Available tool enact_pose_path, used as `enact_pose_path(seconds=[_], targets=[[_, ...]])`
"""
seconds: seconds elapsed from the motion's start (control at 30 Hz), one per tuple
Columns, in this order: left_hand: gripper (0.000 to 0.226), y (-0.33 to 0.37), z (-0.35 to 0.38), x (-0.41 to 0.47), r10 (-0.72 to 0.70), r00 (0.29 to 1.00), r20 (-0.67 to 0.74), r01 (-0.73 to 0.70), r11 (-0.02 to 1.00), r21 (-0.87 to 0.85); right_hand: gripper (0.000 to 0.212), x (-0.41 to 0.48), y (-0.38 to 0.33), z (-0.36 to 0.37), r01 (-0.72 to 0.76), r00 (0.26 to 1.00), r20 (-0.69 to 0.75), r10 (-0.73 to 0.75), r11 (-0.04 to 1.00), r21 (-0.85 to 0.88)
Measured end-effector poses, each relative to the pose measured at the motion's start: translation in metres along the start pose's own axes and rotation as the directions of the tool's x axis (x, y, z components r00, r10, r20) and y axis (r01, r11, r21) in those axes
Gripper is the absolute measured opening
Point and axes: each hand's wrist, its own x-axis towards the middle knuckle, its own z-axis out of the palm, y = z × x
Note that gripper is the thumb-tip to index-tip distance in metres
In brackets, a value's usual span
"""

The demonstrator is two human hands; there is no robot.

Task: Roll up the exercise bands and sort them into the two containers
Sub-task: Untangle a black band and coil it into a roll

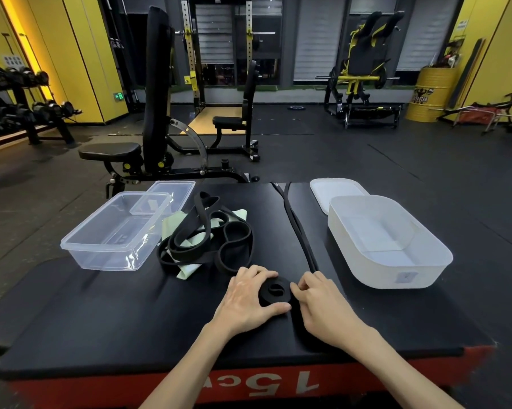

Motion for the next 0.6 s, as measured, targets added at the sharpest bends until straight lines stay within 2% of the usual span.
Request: enact_pose_path(seconds=[0.1,0.23,0.33,0.47,0.6], targets=[[0.070,-0.001,-0.003,-0.001,0.043,0.999,0.031,-0.042,0.999,-0.021,0.035,-0.002,0.005,-0.002,0.013,1.000,0.027,-0.013,1.000,0.006],[0.066,0.001,-0.003,-0.001,0.010,1.000,0.000,-0.010,0.995,-0.102,0.036,-0.002,0.008,-0.002,0.018,0.997,0.070,-0.023,0.997,0.076],[0.064,0.002,-0.002,-0.003,-0.003,1.000,-0.022,0.000,0.993,-0.120,0.030,0.000,0.006,-0.002,0.029,0.998,0.057,-0.034,0.996,0.083],[0.049,0.003,-0.003,-0.003,0.012,0.999,-0.038,-0.017,0.992,-0.127,0.018,0.002,0.006,-0.002,0.049,0.998,0.032,-0.051,0.997,0.059],[0.037,0.005,-0.002,-0.004,0.064,0.996,-0.065,-0.068,0.996,-0.064,0.034,-0.003,0.014,-0.008,0.060,0.998,0.031,-0.062,0.997,0.052]])
